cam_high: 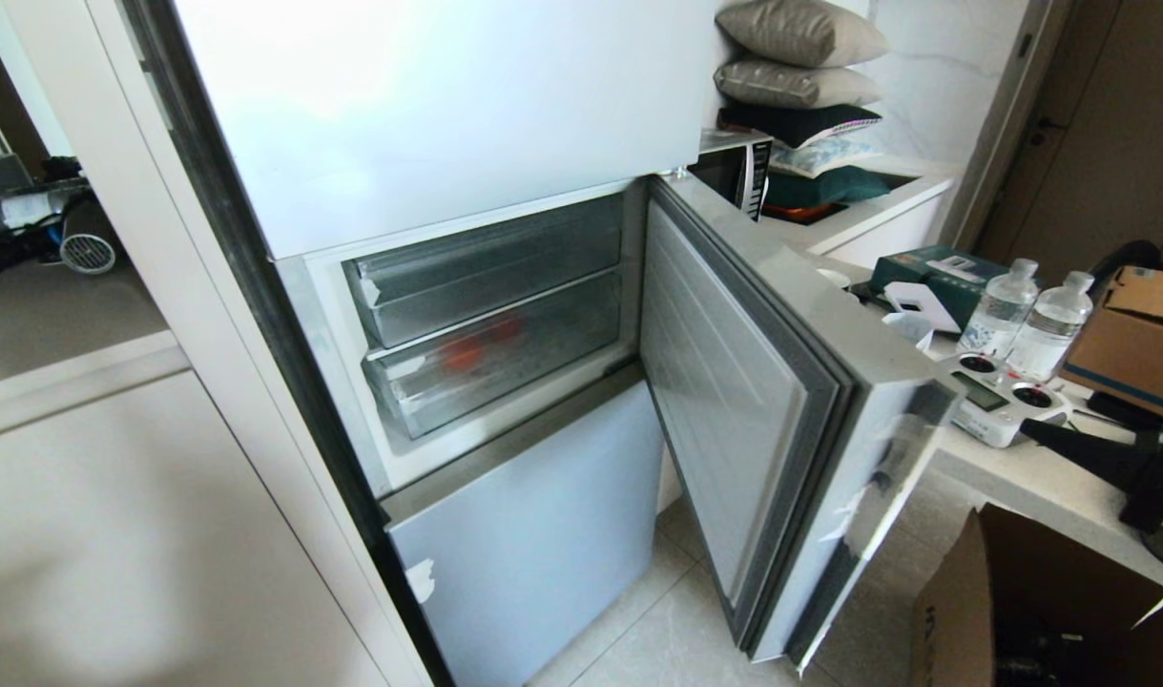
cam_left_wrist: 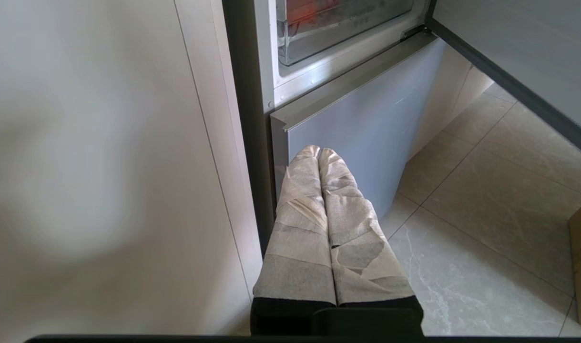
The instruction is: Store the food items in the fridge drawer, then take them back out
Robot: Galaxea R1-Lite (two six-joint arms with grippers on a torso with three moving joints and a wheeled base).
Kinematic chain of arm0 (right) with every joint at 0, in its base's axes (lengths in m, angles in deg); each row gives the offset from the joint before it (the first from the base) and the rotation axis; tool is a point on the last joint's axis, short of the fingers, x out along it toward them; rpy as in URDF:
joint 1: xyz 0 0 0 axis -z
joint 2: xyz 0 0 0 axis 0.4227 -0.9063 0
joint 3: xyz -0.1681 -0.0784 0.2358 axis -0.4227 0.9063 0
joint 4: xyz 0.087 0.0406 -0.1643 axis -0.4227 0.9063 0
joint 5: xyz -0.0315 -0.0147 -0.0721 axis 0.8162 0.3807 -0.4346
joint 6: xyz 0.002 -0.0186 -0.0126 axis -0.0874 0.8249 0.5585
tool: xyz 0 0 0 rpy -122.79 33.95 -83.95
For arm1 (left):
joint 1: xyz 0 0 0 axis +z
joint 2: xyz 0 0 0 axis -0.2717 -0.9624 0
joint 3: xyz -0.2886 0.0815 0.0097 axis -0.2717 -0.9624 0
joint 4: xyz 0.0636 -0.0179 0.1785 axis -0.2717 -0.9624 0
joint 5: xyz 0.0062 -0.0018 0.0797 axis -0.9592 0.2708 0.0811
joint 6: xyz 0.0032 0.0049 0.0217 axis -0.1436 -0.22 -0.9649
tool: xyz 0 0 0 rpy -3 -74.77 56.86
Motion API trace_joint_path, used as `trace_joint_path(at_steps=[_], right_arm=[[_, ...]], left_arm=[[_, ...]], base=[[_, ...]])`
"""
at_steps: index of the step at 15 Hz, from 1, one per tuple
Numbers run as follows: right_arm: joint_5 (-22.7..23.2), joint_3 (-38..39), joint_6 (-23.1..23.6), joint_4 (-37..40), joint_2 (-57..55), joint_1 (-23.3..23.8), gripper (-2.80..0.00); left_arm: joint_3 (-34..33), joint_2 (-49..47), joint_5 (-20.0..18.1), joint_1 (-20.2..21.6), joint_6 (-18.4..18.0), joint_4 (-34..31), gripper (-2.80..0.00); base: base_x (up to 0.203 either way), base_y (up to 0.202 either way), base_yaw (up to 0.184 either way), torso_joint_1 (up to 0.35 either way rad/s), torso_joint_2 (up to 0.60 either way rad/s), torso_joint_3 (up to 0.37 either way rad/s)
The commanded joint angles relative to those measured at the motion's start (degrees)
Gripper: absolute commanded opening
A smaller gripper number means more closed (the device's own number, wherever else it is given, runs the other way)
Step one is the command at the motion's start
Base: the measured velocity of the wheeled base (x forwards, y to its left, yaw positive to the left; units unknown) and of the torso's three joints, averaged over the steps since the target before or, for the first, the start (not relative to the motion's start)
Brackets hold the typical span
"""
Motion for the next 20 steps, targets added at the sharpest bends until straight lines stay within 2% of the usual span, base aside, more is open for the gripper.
trace_joint_path(at_steps=[1,3,8,11,14,17,20], right_arm=[[-8.13,-4.24,0.18,1.58,-4.15,-10.01,-2.80],[-11.53,-6.97,0.39,2.45,-8.14,-12.87,-2.80],[-11.87,-12.94,0.28,0.15,-20.28,-13.73,-2.80],[-12.43,-18.72,0.43,-2.19,-27.32,-19.62,-2.80],[-12.57,-22.96,0.29,-2.50,-33.46,-22.77,-2.80],[-12.43,-29.61,0.39,-2.85,-40.70,-23.49,-2.80],[-12.21,-35.53,0.52,-7.84,-48.10,-23.48,-2.80]], left_arm=[[0.01,-0.06,0.00,0.02,0.00,0.01,-2.80],[-0.02,-0.06,0.00,0.02,0.00,0.01,-2.80],[-0.01,-0.06,0.00,0.02,0.00,0.01,-2.80],[0.02,-0.06,0.00,0.02,0.00,0.01,-2.80],[0.04,-0.06,0.00,0.02,0.00,0.01,-2.80],[0.01,-0.06,0.00,0.02,0.00,0.01,-2.80],[-0.02,-0.06,0.00,0.02,0.00,0.01,-2.80]], base=[[0.000,0.000,0.000,0.000,0.00,0.000],[0.000,0.000,0.000,0.000,0.00,0.000],[0.000,0.000,0.000,0.000,0.00,0.000],[0.000,0.000,0.000,0.000,0.00,0.000],[0.000,0.000,0.000,0.000,0.00,0.000],[0.000,0.000,0.000,0.000,0.00,0.000],[0.000,0.000,0.000,0.000,0.00,0.000]])
